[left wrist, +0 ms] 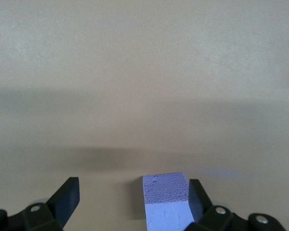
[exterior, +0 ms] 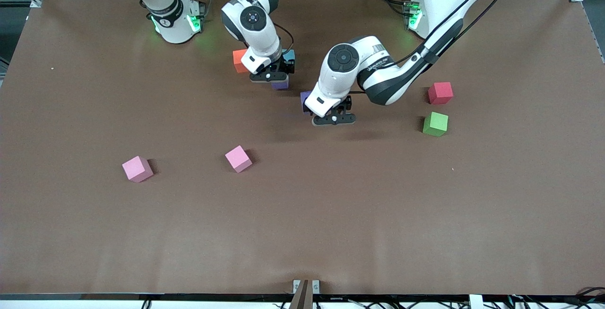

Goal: Arrange blocks into number 1

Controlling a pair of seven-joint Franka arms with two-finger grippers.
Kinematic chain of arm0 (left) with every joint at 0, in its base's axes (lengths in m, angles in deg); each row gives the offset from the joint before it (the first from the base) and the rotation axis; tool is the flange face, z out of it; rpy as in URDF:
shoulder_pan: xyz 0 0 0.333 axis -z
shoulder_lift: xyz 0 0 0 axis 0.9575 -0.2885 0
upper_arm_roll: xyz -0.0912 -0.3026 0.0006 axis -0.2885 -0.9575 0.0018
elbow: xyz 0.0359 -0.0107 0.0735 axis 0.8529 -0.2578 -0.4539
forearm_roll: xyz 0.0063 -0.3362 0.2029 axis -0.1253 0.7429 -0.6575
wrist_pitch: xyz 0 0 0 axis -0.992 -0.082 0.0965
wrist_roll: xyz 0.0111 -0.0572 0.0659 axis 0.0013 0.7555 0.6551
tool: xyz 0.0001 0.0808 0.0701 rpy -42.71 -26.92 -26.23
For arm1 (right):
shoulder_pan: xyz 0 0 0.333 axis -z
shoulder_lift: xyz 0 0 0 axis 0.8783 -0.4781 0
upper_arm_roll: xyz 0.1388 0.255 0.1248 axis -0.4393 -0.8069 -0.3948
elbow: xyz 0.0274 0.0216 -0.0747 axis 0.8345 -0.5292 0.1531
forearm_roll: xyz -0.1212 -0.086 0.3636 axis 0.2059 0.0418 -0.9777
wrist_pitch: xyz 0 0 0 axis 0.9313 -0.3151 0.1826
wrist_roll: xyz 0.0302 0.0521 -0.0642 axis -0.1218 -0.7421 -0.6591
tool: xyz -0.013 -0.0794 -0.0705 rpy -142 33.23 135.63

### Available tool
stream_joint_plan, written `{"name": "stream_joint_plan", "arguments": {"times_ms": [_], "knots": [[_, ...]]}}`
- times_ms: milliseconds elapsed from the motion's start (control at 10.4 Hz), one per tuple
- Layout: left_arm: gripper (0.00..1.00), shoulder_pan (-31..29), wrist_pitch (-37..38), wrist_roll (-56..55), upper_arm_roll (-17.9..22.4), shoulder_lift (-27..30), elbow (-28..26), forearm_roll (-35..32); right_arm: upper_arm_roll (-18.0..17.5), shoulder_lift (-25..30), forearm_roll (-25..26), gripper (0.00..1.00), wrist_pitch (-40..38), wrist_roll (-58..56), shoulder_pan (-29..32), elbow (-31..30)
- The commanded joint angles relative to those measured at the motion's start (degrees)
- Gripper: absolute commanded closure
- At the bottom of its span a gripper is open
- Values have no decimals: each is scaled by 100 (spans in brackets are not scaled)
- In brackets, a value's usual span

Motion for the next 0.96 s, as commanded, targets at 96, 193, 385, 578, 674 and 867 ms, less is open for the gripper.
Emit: {"name": "stream_joint_plan", "arguments": {"times_ms": [96, 193, 385, 578, 674, 867], "knots": [[0, -41, -10, 0, -23, 124, -108, -103, 12, -290, -81, 44, 235, 289, -289, 203], [0, -41, -10, 0, -32, 115, -108, -103, 12, -307, -81, 44, 235, 289, -298, 195], [0, -41, -10, 0, -23, 124, -108, -103, 4, -299, -72, 44, 226, 289, -298, 177], [0, -41, -10, 0, -23, 115, -108, -103, 12, -290, -63, 44, 217, 289, -281, 151], [0, -41, -10, 0, -32, 115, -108, -103, 12, -290, -63, 44, 217, 289, -272, 142], [0, -41, -10, 0, -23, 115, -108, -103, 4, -290, -63, 44, 208, 289, -272, 124]]}}
